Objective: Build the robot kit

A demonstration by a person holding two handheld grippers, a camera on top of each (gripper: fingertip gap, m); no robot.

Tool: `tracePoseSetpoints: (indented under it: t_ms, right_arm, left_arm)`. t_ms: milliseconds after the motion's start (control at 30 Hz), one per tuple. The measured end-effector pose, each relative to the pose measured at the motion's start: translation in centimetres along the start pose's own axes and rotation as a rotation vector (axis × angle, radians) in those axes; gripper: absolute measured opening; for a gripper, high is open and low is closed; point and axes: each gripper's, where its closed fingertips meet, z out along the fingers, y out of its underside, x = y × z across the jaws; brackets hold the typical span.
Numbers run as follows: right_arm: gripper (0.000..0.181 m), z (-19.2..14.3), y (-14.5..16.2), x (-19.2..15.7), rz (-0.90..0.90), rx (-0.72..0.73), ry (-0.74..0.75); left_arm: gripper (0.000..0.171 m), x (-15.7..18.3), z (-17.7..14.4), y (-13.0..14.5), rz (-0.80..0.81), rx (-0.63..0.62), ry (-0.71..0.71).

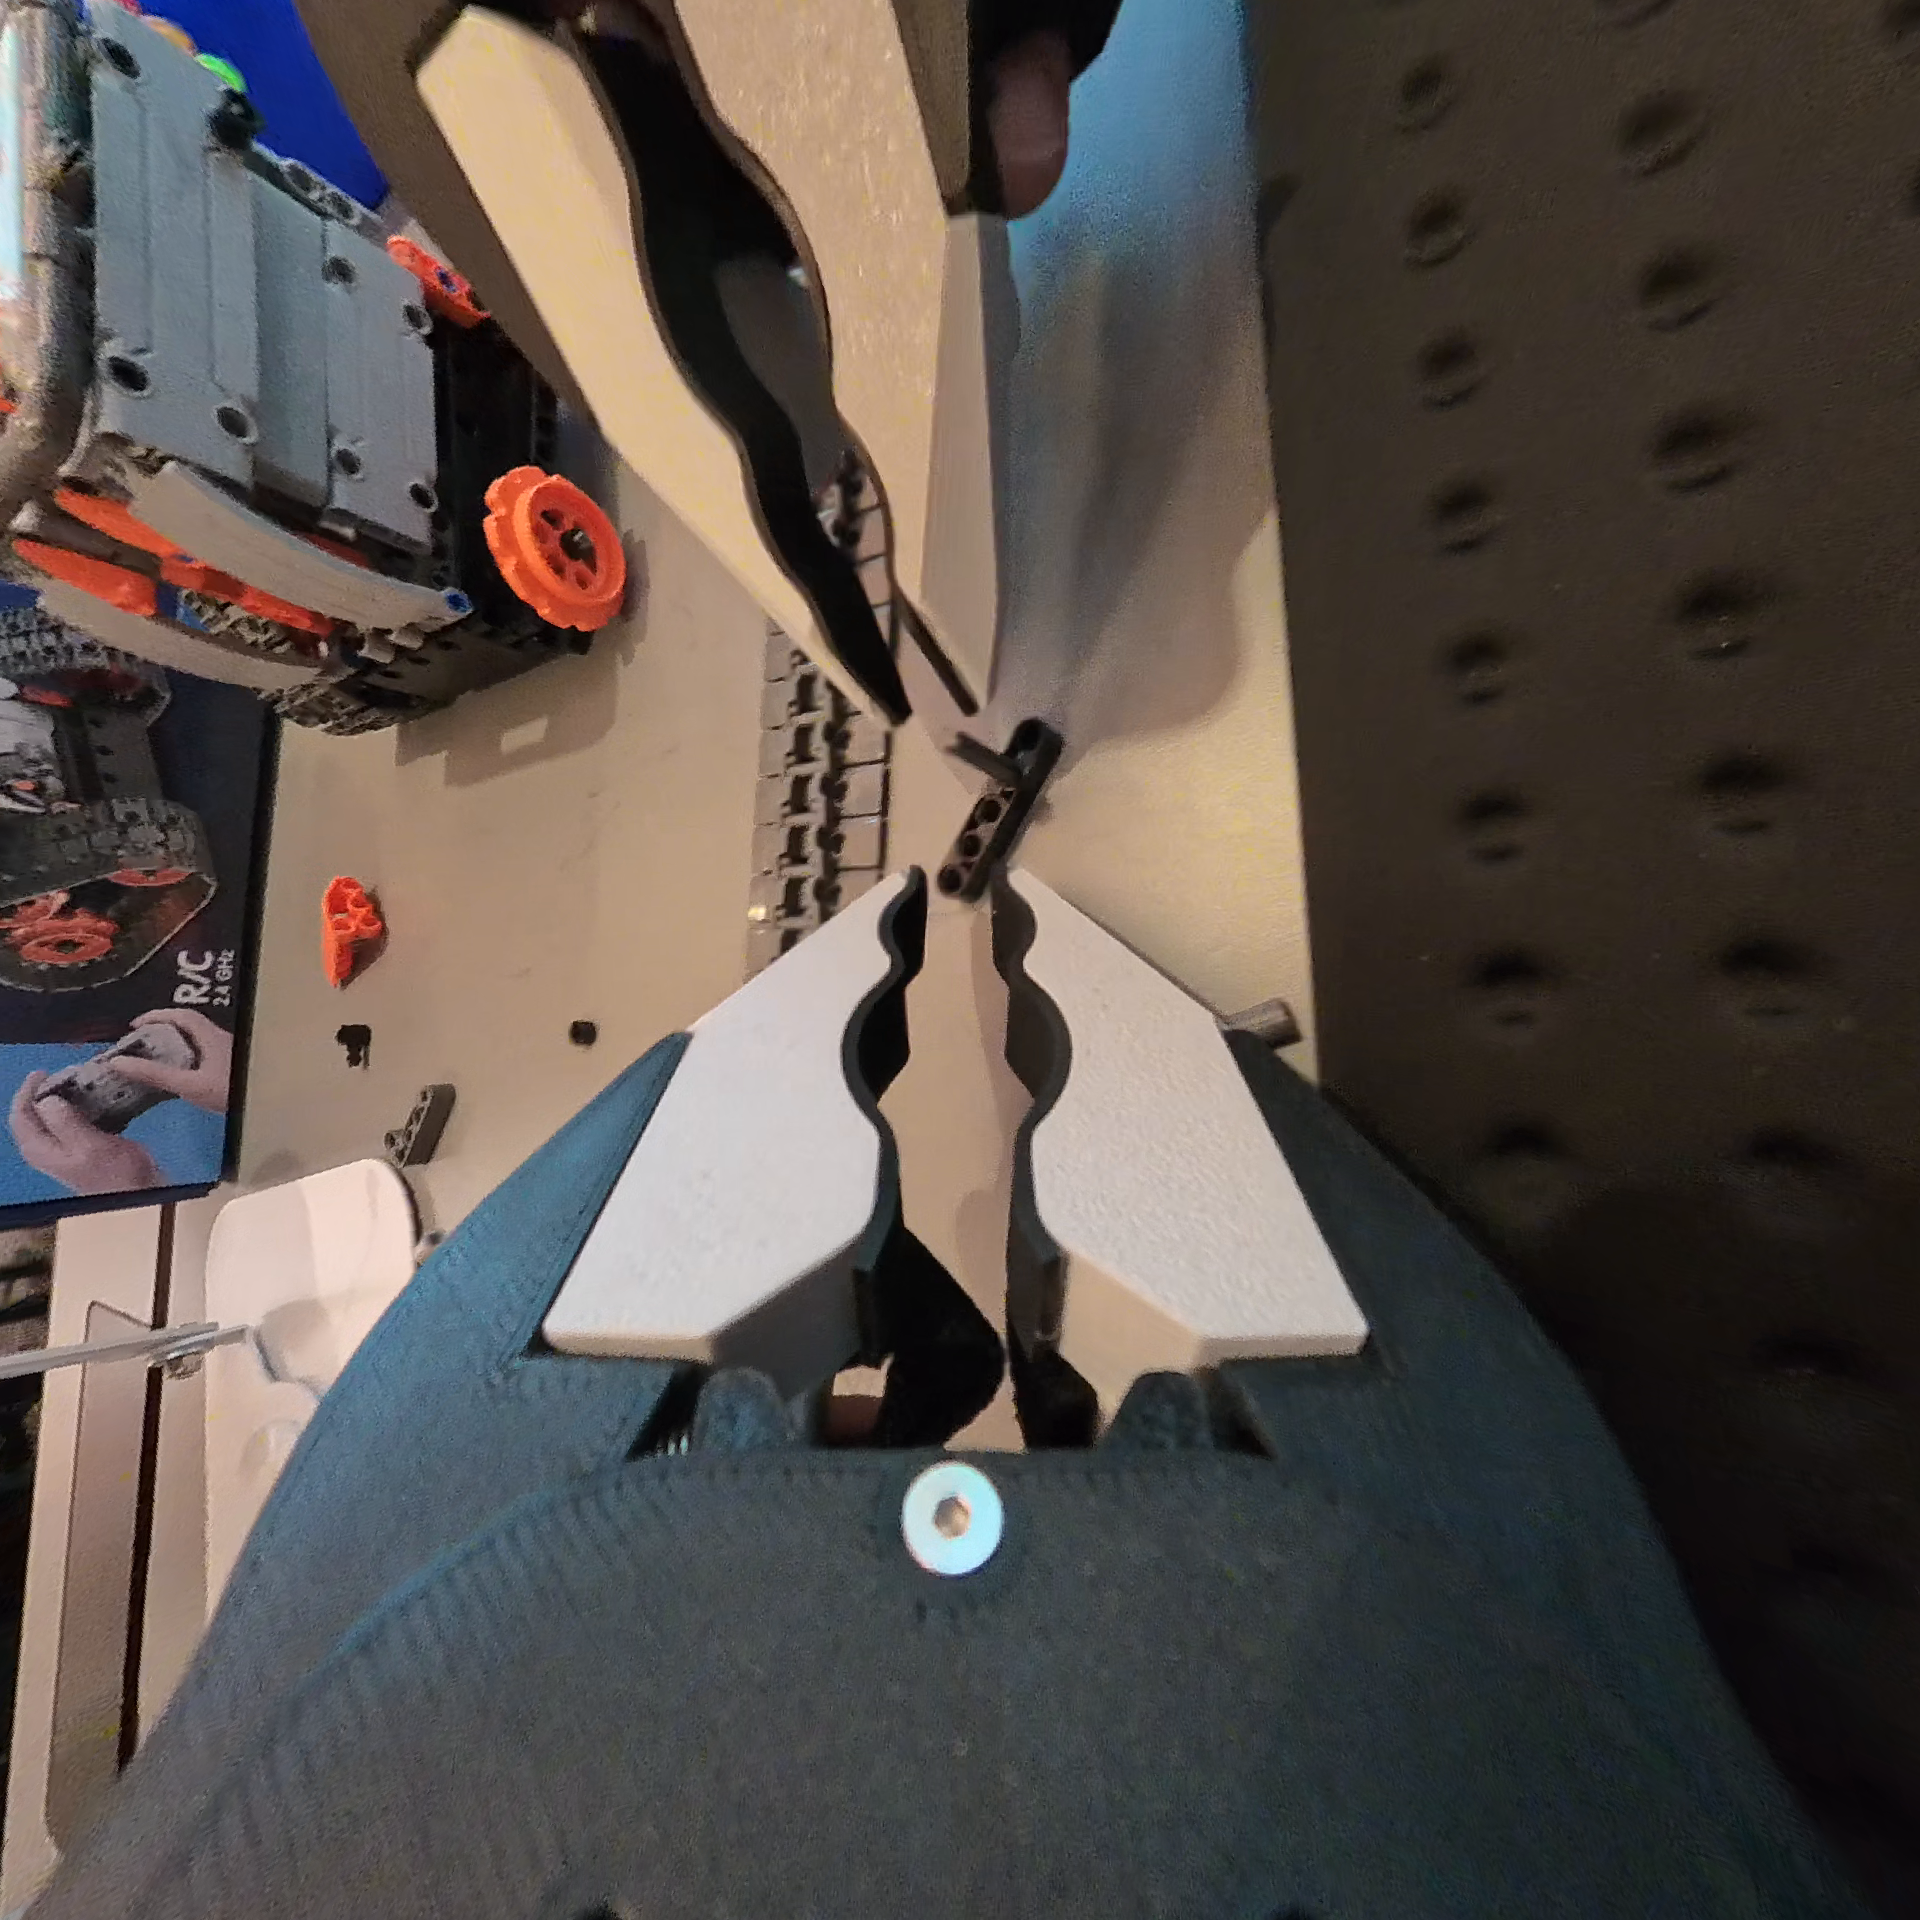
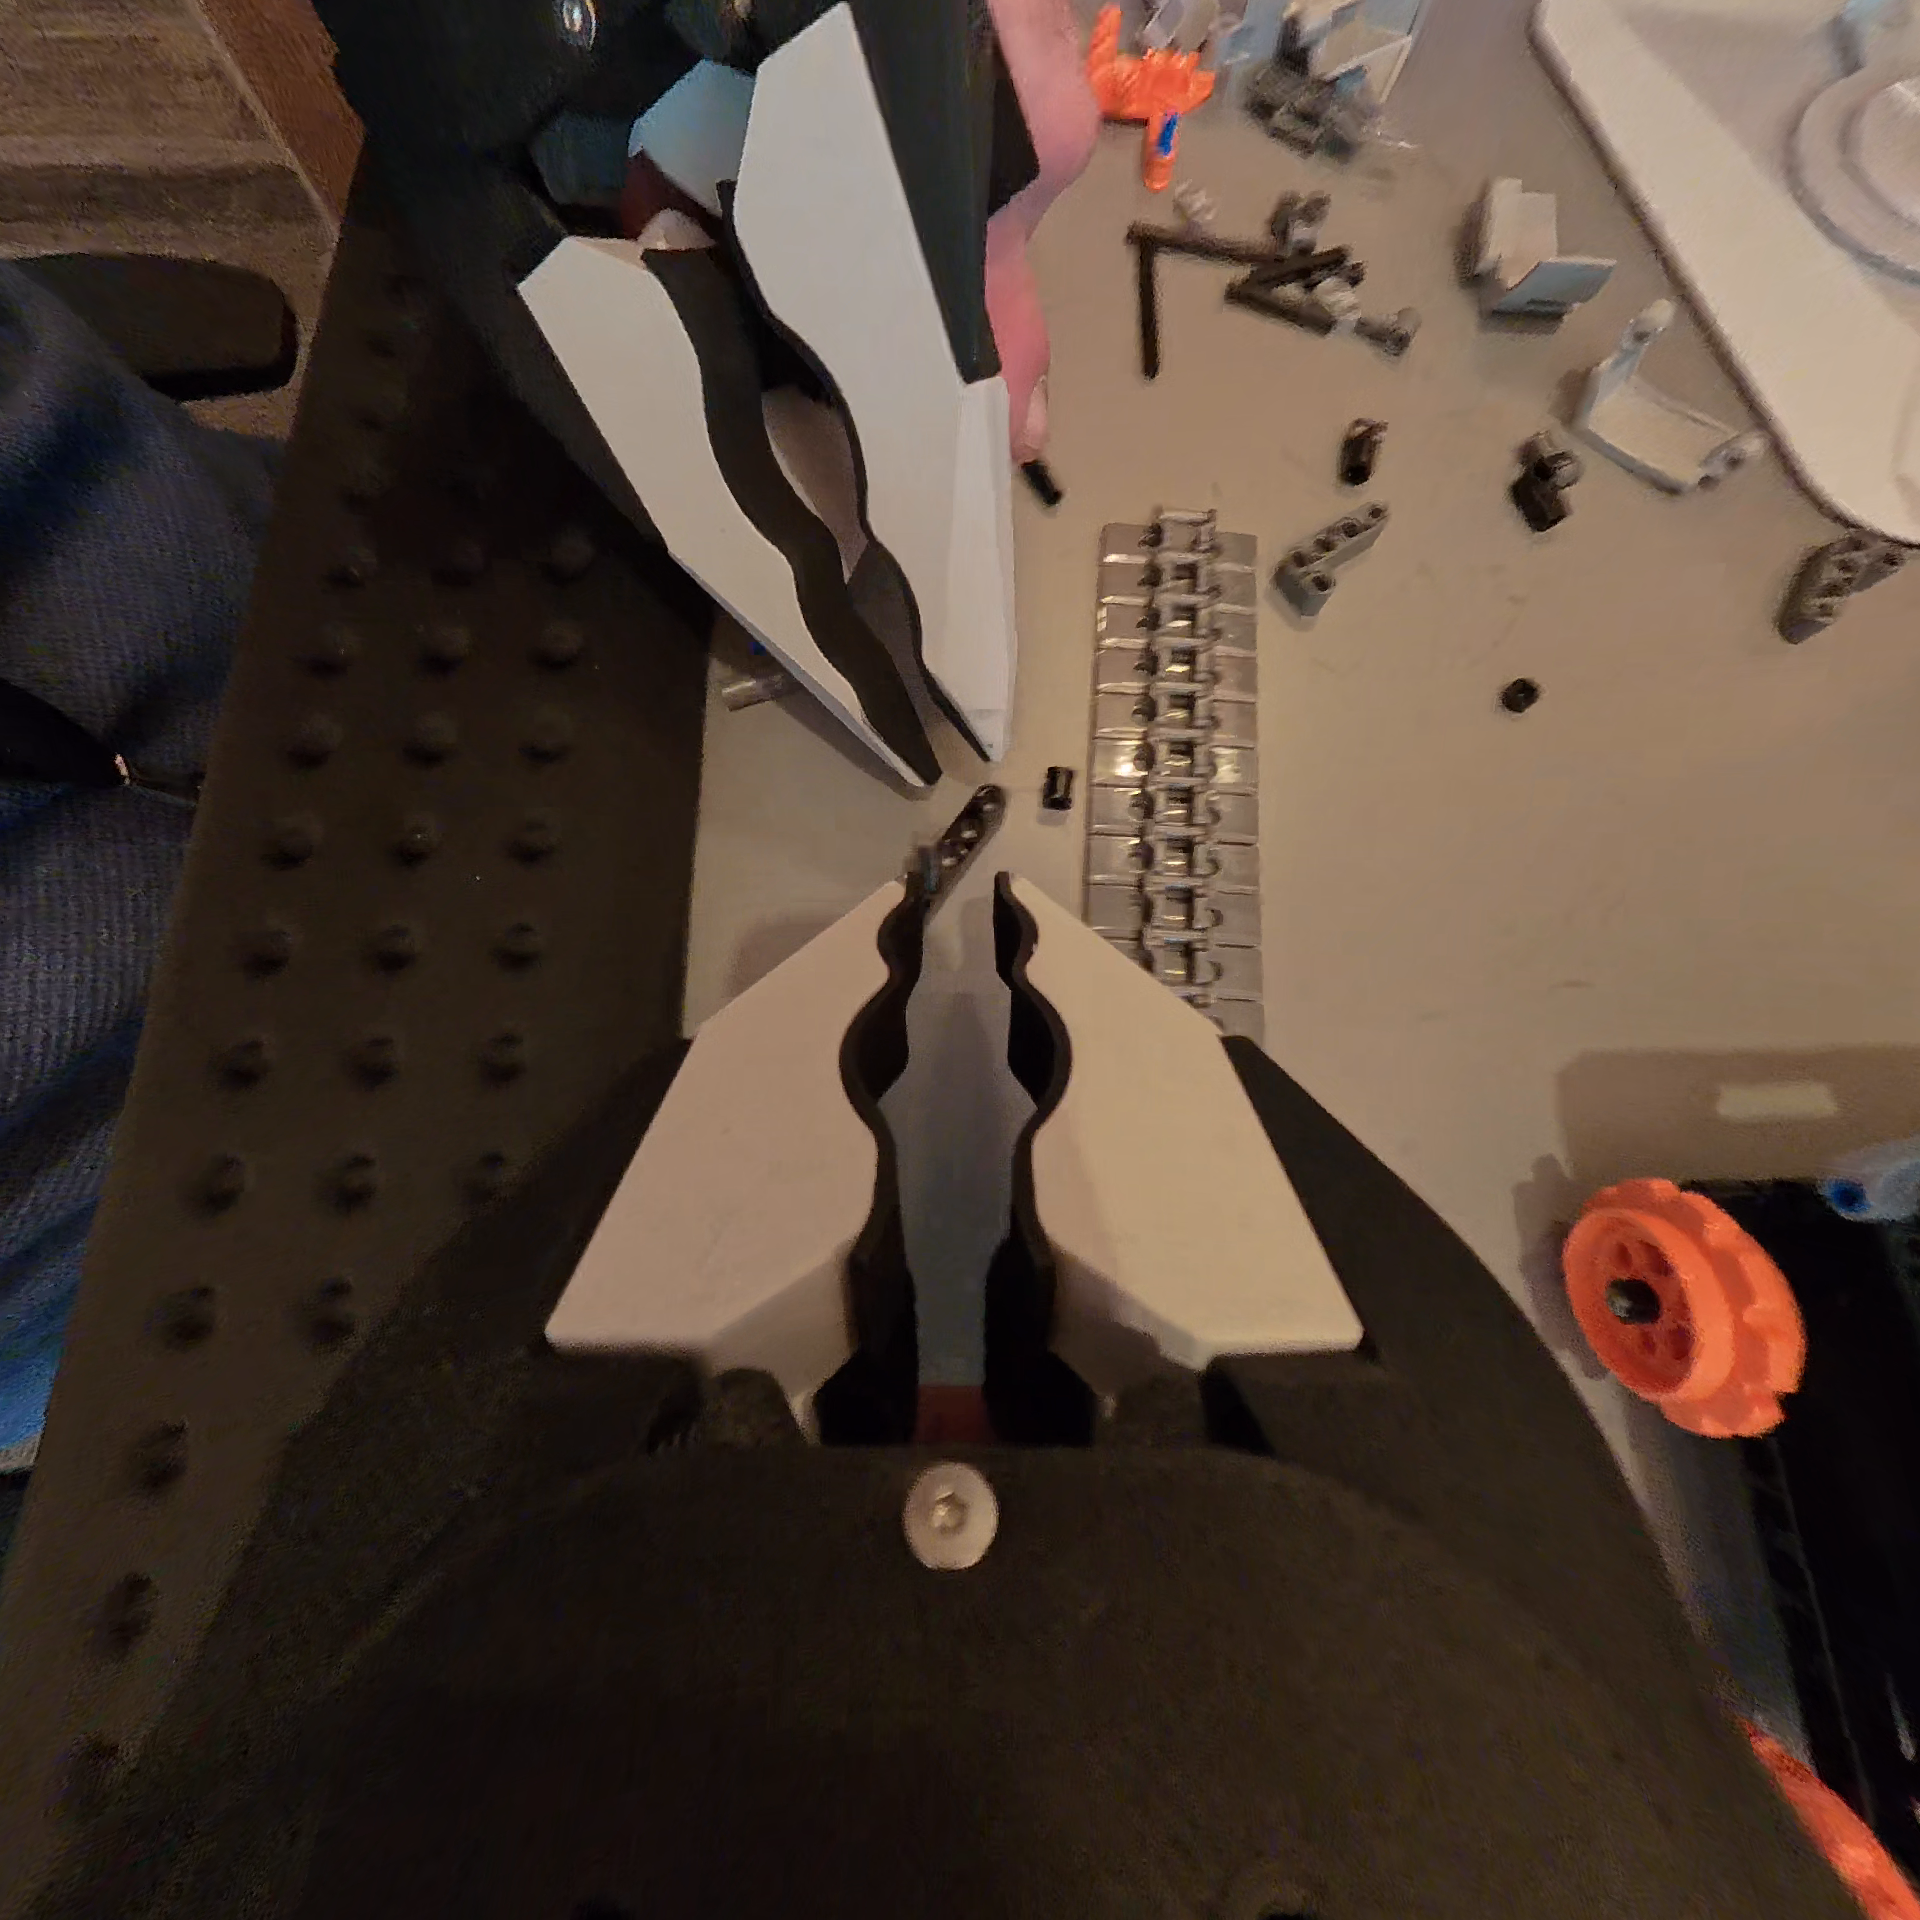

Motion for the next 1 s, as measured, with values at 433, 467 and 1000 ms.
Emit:
tracePoseSetpoints:
  t_ms: [433, 467, 1000]
  right_arm:
    - [0.005, -0.2, -0.3, 1.6, 0.013, 0.021, 0.045]
    - [0.005, -0.2, -0.2, 1.6, 0.013, 0.023, 0.046]
    - [0.004, 0.5, 0.7, 1.4, 0.0, -0.012, 0.045]
  left_arm:
    - [0.01, -1.7, 1.3, 1.9, -0.056, -0.015, 0.089]
    - [0.009, -1.7, 1.4, 2.0, -0.05, -0.014, 0.086]
    - [0.011, -1.4, 2.2, 0.7, 0.066, 0.045, 0.139]
